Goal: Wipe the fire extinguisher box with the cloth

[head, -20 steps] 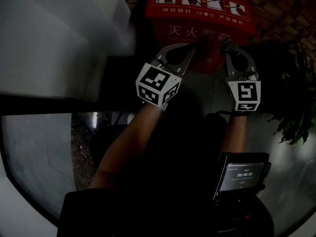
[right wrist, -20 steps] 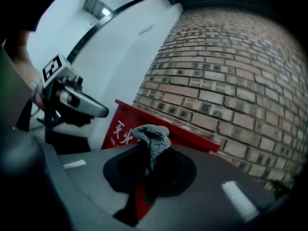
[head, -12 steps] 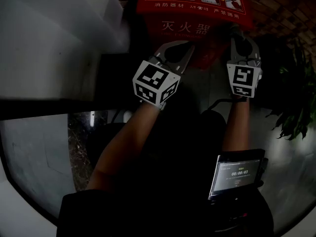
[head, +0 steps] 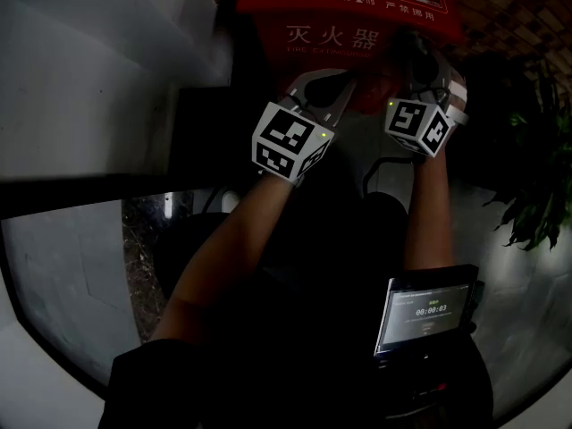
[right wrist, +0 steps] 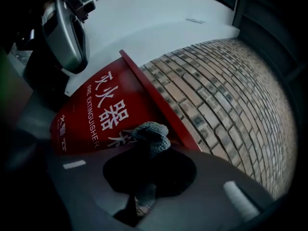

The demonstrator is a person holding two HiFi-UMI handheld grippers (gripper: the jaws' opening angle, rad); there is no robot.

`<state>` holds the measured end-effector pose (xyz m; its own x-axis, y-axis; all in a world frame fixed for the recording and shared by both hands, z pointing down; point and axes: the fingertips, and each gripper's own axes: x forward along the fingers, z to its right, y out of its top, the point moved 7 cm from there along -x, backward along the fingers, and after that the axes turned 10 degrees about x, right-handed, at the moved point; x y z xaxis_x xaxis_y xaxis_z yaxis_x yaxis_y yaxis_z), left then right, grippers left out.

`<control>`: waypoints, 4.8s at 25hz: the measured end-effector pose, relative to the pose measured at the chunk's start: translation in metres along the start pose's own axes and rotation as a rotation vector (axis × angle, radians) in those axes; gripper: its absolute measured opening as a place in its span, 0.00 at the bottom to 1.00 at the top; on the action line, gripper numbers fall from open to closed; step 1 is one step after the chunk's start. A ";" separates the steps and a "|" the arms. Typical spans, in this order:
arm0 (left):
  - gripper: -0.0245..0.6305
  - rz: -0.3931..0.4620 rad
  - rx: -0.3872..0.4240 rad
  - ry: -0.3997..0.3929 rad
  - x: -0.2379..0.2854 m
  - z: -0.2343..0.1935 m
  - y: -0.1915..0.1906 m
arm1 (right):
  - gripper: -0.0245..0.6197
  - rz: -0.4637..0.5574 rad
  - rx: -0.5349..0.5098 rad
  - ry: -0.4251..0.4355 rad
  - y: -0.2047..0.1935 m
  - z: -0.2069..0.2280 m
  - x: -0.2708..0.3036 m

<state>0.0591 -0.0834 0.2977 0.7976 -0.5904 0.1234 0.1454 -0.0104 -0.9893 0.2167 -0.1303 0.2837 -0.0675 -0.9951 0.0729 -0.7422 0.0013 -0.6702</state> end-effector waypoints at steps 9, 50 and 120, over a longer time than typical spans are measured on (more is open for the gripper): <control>0.04 -0.069 -0.025 -0.006 0.032 0.004 -0.060 | 0.09 0.030 -0.051 0.034 -0.017 -0.030 0.003; 0.04 -0.111 -0.080 -0.006 0.082 0.027 -0.234 | 0.09 -0.065 -0.208 0.384 -0.198 -0.224 0.019; 0.04 0.059 0.094 0.209 0.039 -0.053 -0.064 | 0.09 0.042 -0.195 0.144 0.010 -0.088 0.015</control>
<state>0.0495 -0.1487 0.3620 0.6690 -0.7423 0.0375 0.1639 0.0982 -0.9816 0.1496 -0.1361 0.3425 -0.1851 -0.9693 0.1616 -0.8504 0.0756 -0.5207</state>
